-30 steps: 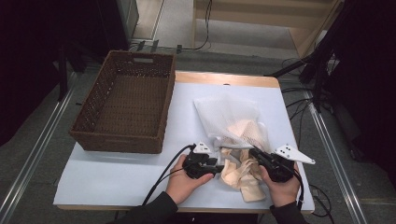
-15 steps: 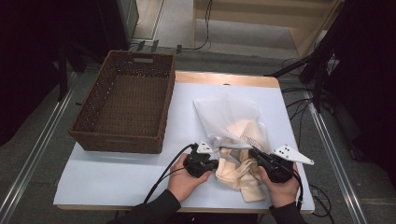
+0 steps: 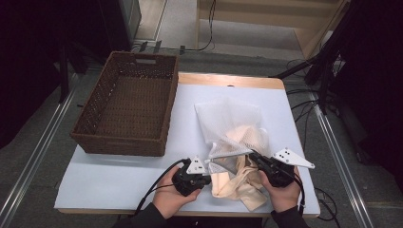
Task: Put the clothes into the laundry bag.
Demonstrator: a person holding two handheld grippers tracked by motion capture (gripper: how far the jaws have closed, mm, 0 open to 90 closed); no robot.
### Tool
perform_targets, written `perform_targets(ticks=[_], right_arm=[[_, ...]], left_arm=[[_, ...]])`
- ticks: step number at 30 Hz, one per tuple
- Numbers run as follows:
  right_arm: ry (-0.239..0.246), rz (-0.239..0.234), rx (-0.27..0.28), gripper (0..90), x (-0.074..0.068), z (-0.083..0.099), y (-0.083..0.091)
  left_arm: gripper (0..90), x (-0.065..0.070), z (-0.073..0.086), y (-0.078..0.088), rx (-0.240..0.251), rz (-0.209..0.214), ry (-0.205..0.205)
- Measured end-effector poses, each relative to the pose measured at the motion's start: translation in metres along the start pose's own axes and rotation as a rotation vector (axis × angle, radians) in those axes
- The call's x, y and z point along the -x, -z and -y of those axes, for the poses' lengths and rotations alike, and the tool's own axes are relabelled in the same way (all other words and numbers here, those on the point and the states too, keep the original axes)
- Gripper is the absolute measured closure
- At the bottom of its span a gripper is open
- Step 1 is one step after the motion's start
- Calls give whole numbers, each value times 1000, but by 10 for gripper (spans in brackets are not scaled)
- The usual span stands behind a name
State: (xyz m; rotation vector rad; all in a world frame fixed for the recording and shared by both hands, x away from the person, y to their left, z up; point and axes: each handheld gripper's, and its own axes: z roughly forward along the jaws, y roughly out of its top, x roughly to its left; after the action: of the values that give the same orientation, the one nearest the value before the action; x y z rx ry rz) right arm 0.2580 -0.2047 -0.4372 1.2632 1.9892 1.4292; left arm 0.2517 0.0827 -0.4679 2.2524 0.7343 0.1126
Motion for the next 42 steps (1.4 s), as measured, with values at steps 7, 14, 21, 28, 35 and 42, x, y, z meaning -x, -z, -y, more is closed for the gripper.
perform_targets(ticks=[7,14,21,28,35,42], right_arm=[[-3,-7,-2,900,0,0,0],[-7,-12,-3,900,0,0,-1],[-9,-17,-2,900,0,0,-2],[-8,-25,1,900,-1,-1,-1],[-7,-31,9,900,-3,-2,1],[0,-35,31,900,-7,-8,6]], left_arm=[[738,-10,-6,10,115,8,98],[493,-3,-35,24,237,40,85],[349,31,-61,-25,125,114,3],[294,49,-75,-64,37,84,10],[508,32,-76,-73,-21,53,106],[749,23,-83,-51,-44,116,82]])
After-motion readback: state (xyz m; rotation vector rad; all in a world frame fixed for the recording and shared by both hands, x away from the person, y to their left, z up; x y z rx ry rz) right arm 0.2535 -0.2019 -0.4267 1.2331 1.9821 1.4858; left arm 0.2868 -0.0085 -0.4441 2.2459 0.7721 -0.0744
